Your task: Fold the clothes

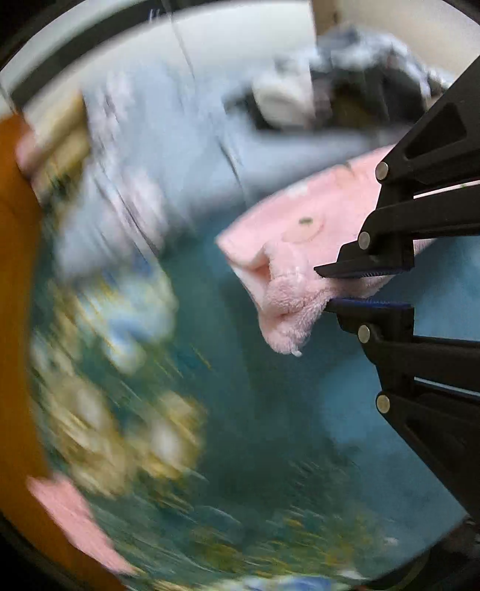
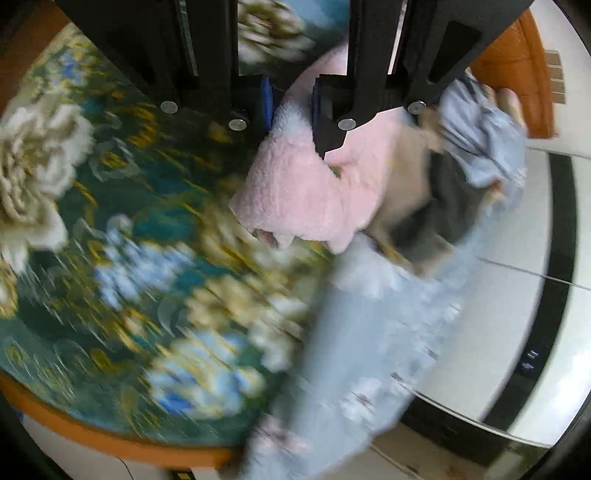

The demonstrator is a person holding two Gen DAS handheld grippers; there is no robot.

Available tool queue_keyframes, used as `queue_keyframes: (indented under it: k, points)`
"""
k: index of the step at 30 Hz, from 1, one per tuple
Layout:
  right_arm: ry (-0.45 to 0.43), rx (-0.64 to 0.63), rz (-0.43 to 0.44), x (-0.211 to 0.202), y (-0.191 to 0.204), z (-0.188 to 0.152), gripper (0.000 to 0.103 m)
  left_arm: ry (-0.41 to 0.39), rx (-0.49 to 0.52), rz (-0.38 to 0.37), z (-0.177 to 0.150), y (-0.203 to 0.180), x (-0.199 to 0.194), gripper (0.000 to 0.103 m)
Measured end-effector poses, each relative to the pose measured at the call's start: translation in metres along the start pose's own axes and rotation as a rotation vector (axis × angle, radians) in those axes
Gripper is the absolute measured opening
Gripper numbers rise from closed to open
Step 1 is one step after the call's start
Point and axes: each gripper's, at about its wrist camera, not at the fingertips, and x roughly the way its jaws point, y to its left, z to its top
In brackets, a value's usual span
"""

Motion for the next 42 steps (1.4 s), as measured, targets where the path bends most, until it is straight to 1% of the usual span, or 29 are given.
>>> queue_keyframes:
  k: [1,2,3,5,6,8,9,11,16,17,19,20,21,23,25,27,29,30,32,33,35,36,37,38,40,41,42]
  points:
    - [0.032,0.02,-0.036,0.01,-0.013,-0.005,0.017,0.036,-0.042,0.053,-0.005,0.018,0.018,0.01]
    - [0.06,0.039,-0.068,0.021,-0.024,-0.009,0.017,0.047,-0.065,0.08,-0.008,0.027,0.025,0.01]
    - [0.093,0.063,-0.128,0.034,-0.042,-0.016,0.017,0.056,-0.087,0.105,-0.011,0.037,0.031,0.01]
    - [0.114,0.09,-0.164,0.041,-0.059,-0.022,0.017,0.056,-0.092,0.109,-0.012,0.042,0.033,0.01]
    - [0.114,0.104,-0.165,0.043,-0.063,-0.023,0.017,0.051,-0.077,0.095,-0.01,0.038,0.031,0.01]
    - [0.108,0.079,-0.151,0.037,-0.06,-0.021,0.017,0.04,-0.015,0.068,-0.005,0.028,0.025,0.01]
    - [0.105,0.067,-0.143,0.035,-0.058,-0.02,0.017,0.038,0.01,0.066,-0.003,0.024,0.022,0.01]
    - [0.105,0.025,-0.137,0.027,-0.05,-0.018,0.017,0.052,0.011,0.079,-0.002,0.027,0.025,0.01]
    - [0.114,0.036,-0.15,0.03,-0.05,-0.025,0.019,0.086,-0.017,0.084,-0.006,0.038,0.036,0.014]
    - [0.119,0.034,-0.152,0.032,-0.047,-0.026,0.022,0.09,-0.018,0.083,-0.007,0.04,0.037,0.014]
    - [0.123,0.01,-0.172,0.031,-0.042,-0.028,0.022,0.098,-0.021,0.08,-0.008,0.042,0.04,0.014]
    - [0.126,-0.001,-0.182,0.031,-0.04,-0.029,0.024,0.096,-0.036,0.073,-0.008,0.044,0.037,0.014]
    - [0.128,-0.013,-0.191,0.031,-0.037,-0.03,0.026,0.094,-0.051,0.067,-0.007,0.046,0.034,0.017]
    - [0.122,-0.024,-0.211,0.026,-0.034,-0.031,0.04,0.089,-0.08,0.054,-0.006,0.051,0.028,0.023]
    - [0.098,-0.021,-0.224,0.016,-0.032,-0.032,0.048,0.084,-0.11,0.041,-0.005,0.055,0.022,0.032]
    - [0.075,-0.013,-0.244,0.008,-0.03,-0.035,0.048,0.079,-0.14,0.029,-0.004,0.059,0.016,0.036]
    - [0.071,-0.012,-0.228,0.004,-0.019,-0.041,0.048,0.074,-0.169,0.015,-0.003,0.063,0.01,0.039]
    - [0.081,-0.036,-0.195,0.006,-0.006,-0.047,0.048,0.062,-0.183,-0.008,-0.004,0.059,0.006,0.041]
    - [0.108,-0.087,-0.161,0.016,0.018,-0.057,0.048,0.069,-0.187,-0.068,-0.006,0.042,0.008,0.044]
    - [0.143,-0.119,-0.132,0.03,0.036,-0.066,0.048,0.082,-0.186,-0.081,-0.007,0.036,0.01,0.045]
    - [0.212,-0.167,-0.083,0.058,0.068,-0.082,0.048,0.128,-0.185,-0.115,-0.011,0.01,0.025,0.045]
    - [0.242,-0.18,-0.06,0.076,0.087,-0.092,0.048,0.145,-0.185,-0.119,-0.012,-0.001,0.032,0.045]
    - [0.272,-0.193,-0.037,0.094,0.105,-0.102,0.048,0.164,-0.185,-0.118,-0.013,-0.015,0.042,0.045]
    - [0.296,-0.178,-0.023,0.11,0.119,-0.109,0.048,0.184,-0.181,-0.109,-0.015,-0.029,0.052,0.046]
    - [0.343,-0.15,0.004,0.143,0.145,-0.125,0.048,0.221,-0.165,-0.073,-0.019,-0.053,0.067,0.046]
    - [0.368,-0.131,-0.007,0.16,0.157,-0.132,0.048,0.24,-0.156,-0.051,-0.022,-0.063,0.075,0.046]
    - [0.378,-0.122,-0.018,0.168,0.164,-0.136,0.048,0.258,-0.147,-0.03,-0.024,-0.074,0.083,0.046]
